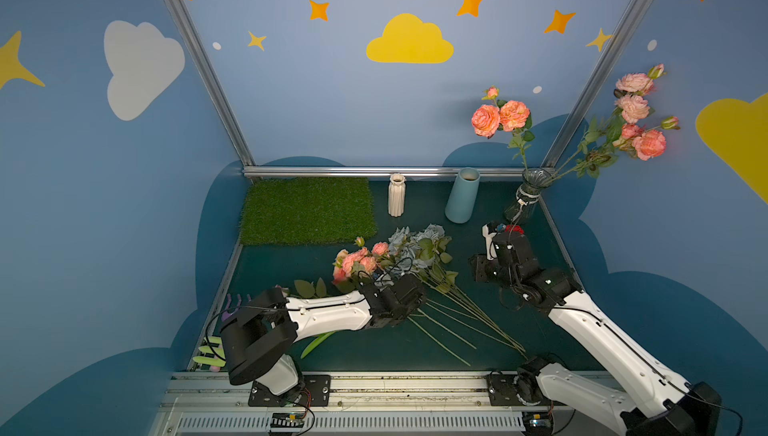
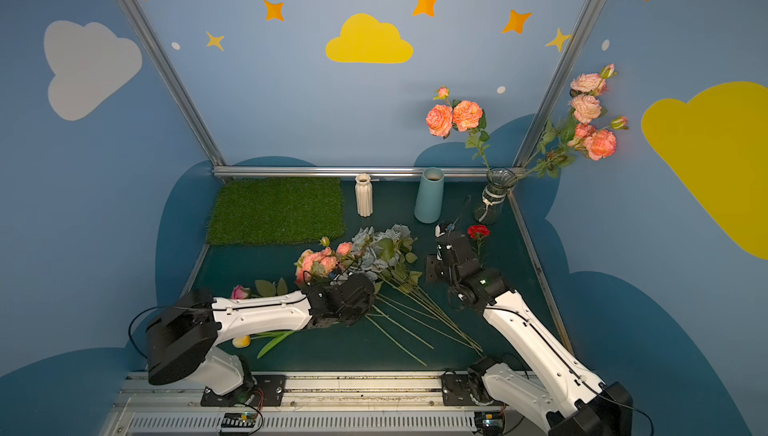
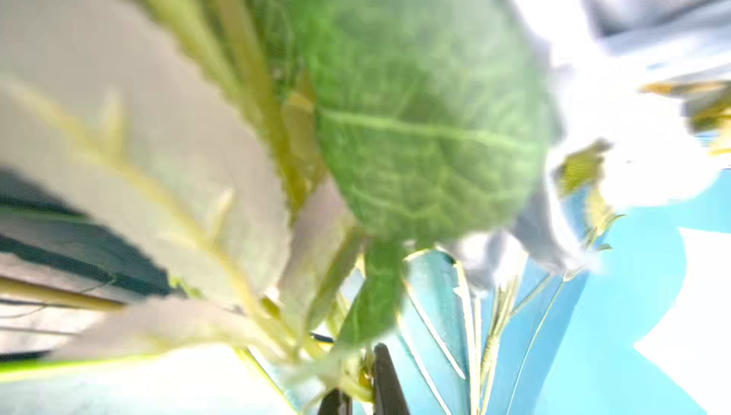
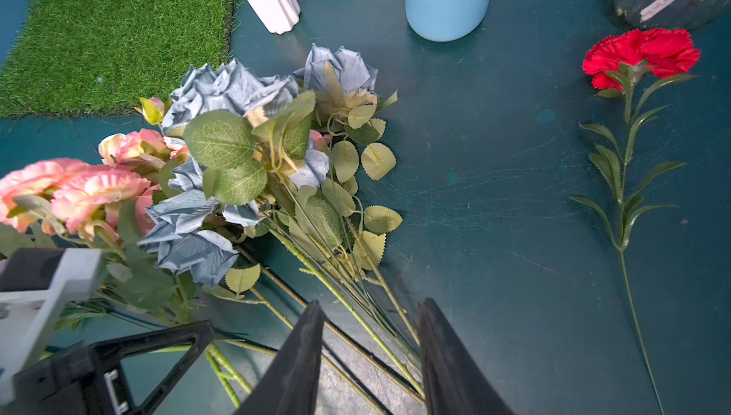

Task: Place the pink flowers into the vase
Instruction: Pick up the flower at the center of the board.

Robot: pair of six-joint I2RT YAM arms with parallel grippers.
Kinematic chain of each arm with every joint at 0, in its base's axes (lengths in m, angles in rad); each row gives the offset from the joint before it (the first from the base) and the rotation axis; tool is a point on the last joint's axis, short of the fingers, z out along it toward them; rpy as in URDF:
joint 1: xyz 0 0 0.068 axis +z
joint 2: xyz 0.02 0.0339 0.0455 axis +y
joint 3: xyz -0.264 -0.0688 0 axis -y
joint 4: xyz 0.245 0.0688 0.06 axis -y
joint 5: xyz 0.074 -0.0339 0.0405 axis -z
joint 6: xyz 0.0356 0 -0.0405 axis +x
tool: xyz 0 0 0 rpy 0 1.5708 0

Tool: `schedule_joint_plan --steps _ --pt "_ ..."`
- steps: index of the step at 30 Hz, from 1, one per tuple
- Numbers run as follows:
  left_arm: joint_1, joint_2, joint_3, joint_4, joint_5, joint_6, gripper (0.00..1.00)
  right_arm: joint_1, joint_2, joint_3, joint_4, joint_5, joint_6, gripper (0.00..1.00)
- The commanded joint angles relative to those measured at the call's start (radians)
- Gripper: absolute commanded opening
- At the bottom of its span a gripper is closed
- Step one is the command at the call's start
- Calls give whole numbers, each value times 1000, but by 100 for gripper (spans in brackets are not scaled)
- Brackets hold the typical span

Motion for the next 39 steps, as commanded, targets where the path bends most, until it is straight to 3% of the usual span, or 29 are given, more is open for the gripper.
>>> schedule_joint_plan --steps 1,10,23,29,39 --pt "-14 -35 18 -50 -80 45 2 3 10 -9 18 4 -10 42" --pt "-35 -139 21 -70 -242 144 2 5 35 -18 57 7 -1 42" --pt "-23 -293 58 30 -436 562 2 5 59 52 70 8 -58 42" --pt "82 -346 105 73 -255 807 2 3 77 116 118 -126 -99 42" --pt "324 -360 156 93 222 950 2 4 87 229 187 -406 -147 42"
